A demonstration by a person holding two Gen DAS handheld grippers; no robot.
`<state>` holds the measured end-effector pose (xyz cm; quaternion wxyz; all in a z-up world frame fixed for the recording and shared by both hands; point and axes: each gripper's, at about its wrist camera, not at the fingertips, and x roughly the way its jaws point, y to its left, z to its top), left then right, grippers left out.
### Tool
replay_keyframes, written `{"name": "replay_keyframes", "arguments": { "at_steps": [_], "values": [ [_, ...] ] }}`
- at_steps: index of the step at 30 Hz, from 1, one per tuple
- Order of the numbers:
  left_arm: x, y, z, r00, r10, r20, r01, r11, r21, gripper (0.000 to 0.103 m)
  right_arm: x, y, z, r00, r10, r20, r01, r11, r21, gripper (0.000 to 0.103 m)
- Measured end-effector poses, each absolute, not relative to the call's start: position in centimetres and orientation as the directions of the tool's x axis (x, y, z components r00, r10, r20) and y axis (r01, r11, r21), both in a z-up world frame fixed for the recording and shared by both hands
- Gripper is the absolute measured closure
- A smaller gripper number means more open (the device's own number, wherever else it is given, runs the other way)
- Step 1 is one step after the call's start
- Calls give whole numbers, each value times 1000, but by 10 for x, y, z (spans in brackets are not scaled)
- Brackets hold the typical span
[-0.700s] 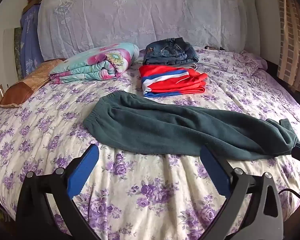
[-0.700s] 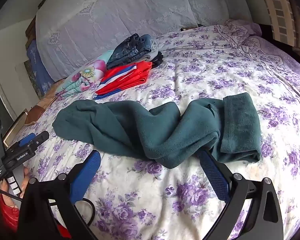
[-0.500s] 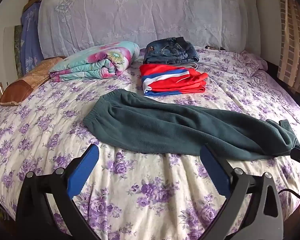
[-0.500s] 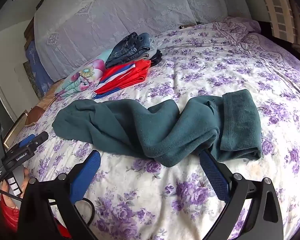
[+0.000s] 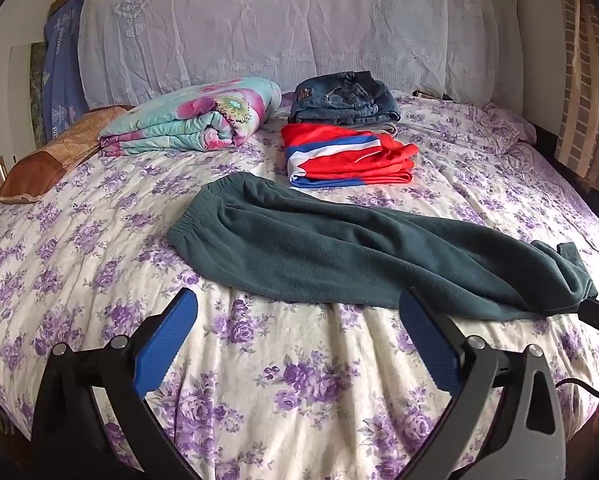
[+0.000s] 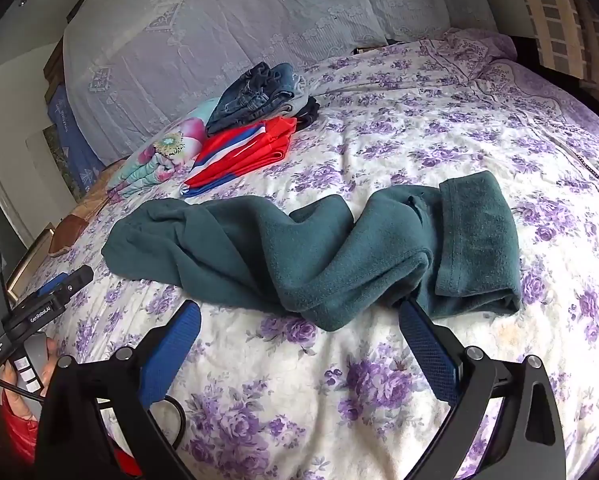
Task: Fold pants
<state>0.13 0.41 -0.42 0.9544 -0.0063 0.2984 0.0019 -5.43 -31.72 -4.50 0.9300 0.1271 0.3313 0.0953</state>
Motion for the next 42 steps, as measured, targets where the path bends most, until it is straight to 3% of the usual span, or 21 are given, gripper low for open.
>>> {"name": "replay_keyframes", "arguments": {
  "at_steps": [42],
  "values": [
    [1,12,-12,809,-3,-588,-17,999,-28,5,-50,-325,-52,741,280,-610,-70,936,345,3]
  ]
}}
